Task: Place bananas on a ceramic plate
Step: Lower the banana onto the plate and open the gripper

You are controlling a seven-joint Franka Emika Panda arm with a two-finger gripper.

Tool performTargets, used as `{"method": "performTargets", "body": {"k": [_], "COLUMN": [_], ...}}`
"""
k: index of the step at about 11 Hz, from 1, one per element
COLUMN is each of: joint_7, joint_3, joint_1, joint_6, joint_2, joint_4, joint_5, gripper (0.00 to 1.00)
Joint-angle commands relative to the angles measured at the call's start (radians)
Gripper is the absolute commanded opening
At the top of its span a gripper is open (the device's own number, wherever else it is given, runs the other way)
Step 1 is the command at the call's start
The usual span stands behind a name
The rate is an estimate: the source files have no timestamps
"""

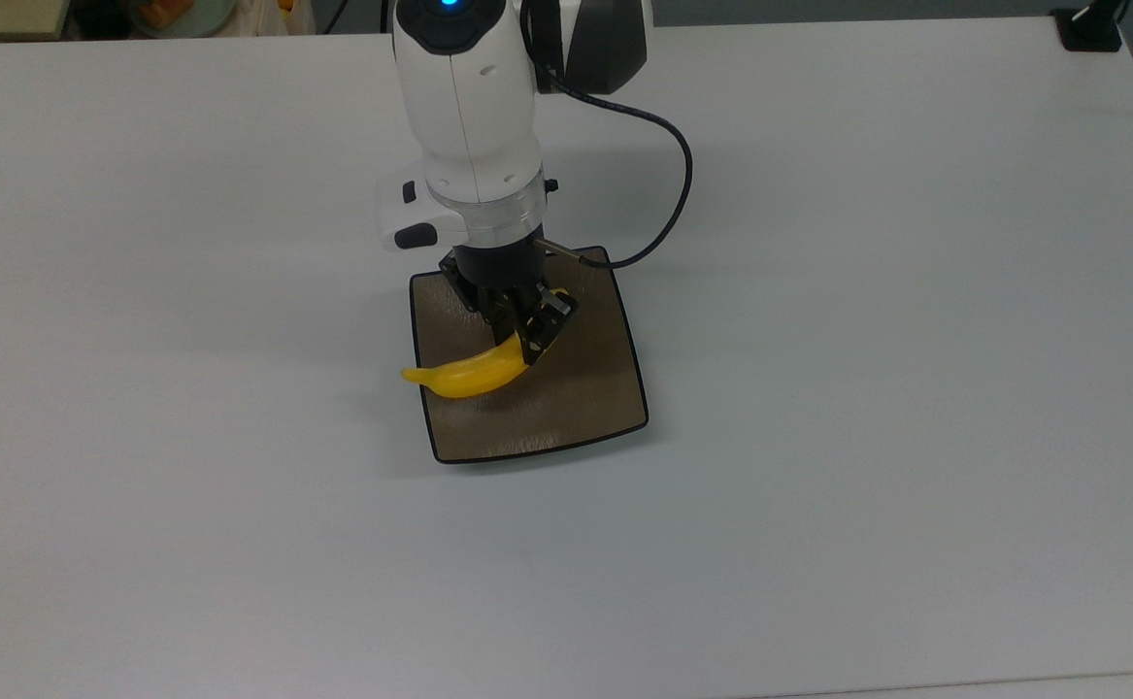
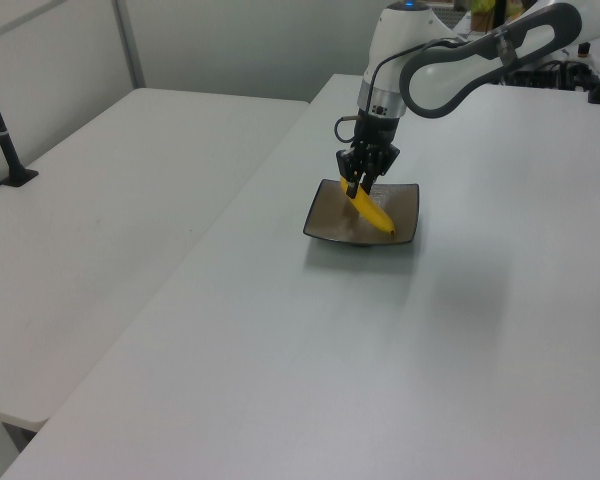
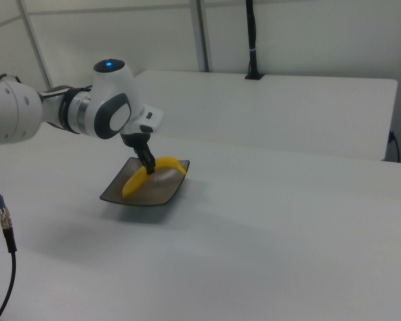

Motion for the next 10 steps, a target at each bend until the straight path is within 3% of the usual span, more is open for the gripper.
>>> {"method": "performTargets", "body": {"k": [1, 8, 9, 10], "joint_7": [-0.001, -0.001, -0.001, 0.0], "joint_3": [-0.002, -0.002, -0.002, -0.002], "joint_1": [0.013, 0.015, 0.015, 0.016], "joint_6": [0.046, 0.046, 0.046, 0.046], "joint_2": [0.025, 0.025, 0.025, 0.025], "joint_4": [0.016, 0.013, 0.013, 0.013], "joint_5": [0.02, 0.02, 0.02, 0.02], "gripper": [0.31, 0.5, 0.62, 1.0]}}
